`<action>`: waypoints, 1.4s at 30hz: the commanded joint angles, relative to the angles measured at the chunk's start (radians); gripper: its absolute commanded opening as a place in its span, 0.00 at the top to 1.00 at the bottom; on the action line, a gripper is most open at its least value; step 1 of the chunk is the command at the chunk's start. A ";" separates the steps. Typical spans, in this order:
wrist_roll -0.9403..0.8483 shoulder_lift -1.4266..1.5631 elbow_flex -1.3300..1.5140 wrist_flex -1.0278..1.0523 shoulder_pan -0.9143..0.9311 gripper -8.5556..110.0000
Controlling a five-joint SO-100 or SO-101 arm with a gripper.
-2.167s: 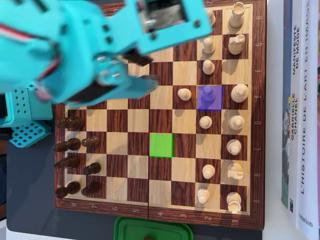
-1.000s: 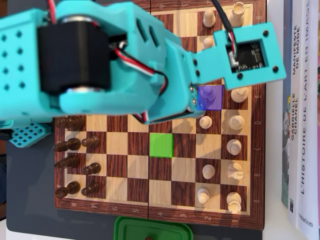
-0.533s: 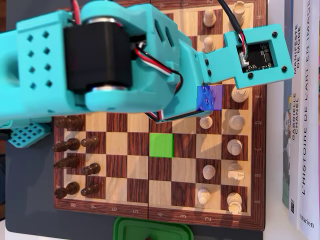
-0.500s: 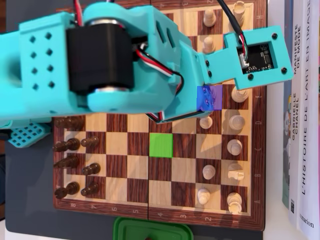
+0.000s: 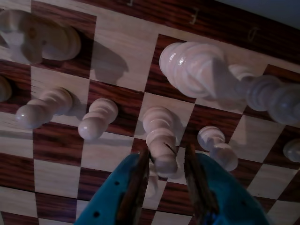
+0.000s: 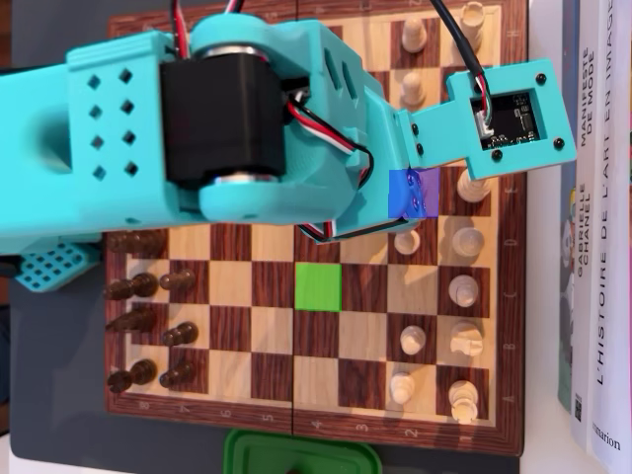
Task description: Play chess
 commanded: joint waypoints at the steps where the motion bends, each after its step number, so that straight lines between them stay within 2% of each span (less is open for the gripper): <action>1: -0.006 0.008 -0.049 -0.012 0.002 0.82; 42: -0.005 0.006 -0.048 -0.005 -0.015 0.82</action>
